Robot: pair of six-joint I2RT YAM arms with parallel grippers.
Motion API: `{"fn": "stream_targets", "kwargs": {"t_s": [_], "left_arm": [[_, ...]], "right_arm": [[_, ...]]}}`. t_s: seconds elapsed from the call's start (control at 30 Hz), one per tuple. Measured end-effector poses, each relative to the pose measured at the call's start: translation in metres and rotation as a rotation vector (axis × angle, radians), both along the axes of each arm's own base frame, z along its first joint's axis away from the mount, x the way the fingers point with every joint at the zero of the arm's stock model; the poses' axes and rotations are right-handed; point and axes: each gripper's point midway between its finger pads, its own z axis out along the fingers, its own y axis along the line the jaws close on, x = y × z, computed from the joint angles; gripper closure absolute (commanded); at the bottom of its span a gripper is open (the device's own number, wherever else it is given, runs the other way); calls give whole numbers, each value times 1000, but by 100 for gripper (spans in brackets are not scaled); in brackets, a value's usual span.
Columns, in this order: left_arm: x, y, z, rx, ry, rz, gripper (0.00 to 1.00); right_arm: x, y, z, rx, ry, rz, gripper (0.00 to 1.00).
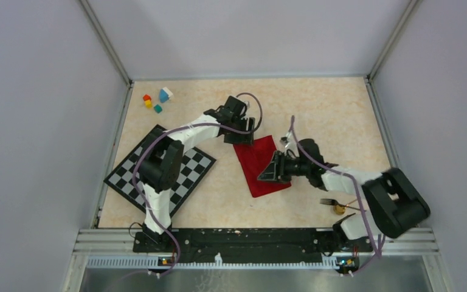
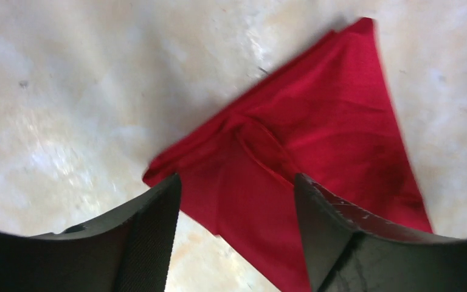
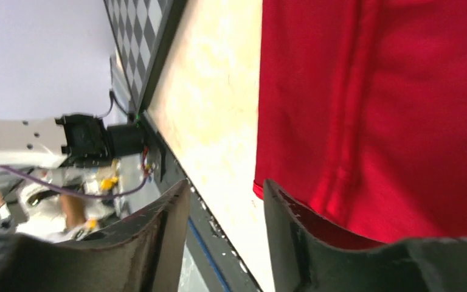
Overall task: Fold the napkin into a case and place the utensils inside
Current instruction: Move the 2/3-rectangle-folded napkin to the center of the board, then pick up the 2/3-rectangle-folded napkin at the center of the board.
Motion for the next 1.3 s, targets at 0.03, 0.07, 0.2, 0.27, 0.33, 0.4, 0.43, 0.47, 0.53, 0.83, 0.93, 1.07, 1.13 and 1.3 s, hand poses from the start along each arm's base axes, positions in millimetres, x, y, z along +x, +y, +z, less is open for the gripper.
{"fn": "stream_targets", "kwargs": {"t_s": [0.03, 0.07, 0.2, 0.27, 0.33, 0.4, 0.43, 0.47, 0.53, 0.83, 0.93, 1.07, 1.13, 1.3], "left_arm": [[-4, 1, 7, -12, 8, -11, 21], [-9, 0, 18, -35, 10, -23, 19], [-34, -7, 71, -153, -20, -87, 15], [-53, -10, 97, -210, -45, -125, 14], [-74, -12, 115, -248, -58, -163, 13], [-97, -13, 120, -265, -51, -193, 12], [-107, -13, 119, -267, -43, -204, 11], [-120, -13, 115, -262, -27, -219, 11], [-139, -12, 107, -246, 1, -235, 7], [-195, -19, 85, -187, 42, -248, 8], [-210, -41, 77, -163, 29, -274, 9], [-219, -81, 53, -51, 25, -297, 21], [-216, -106, 41, 15, 7, -293, 24], [-212, -136, 6, 199, -14, -260, 26]], "right_arm": [[8, -11, 10, -7, -29, -33, 47], [16, -25, 20, -19, -61, -72, 45], [57, -84, 40, -108, -140, -259, 43], [68, -113, 31, -169, -121, -338, 42], [64, -129, 13, -230, -58, -365, 43], [55, -132, -2, -265, -5, -346, 45], [52, -133, -9, -282, 14, -338, 48], [49, -134, -16, -298, 32, -331, 53], [41, -137, -30, -323, 70, -322, 67], [-10, -101, -38, -246, 121, -220, 53], [-9, -111, -24, -261, 84, -297, 26], [17, -148, -7, -323, 20, -498, 19], [27, -173, -7, -373, 33, -603, 20], [35, -216, -13, -440, 102, -768, 21]]}}
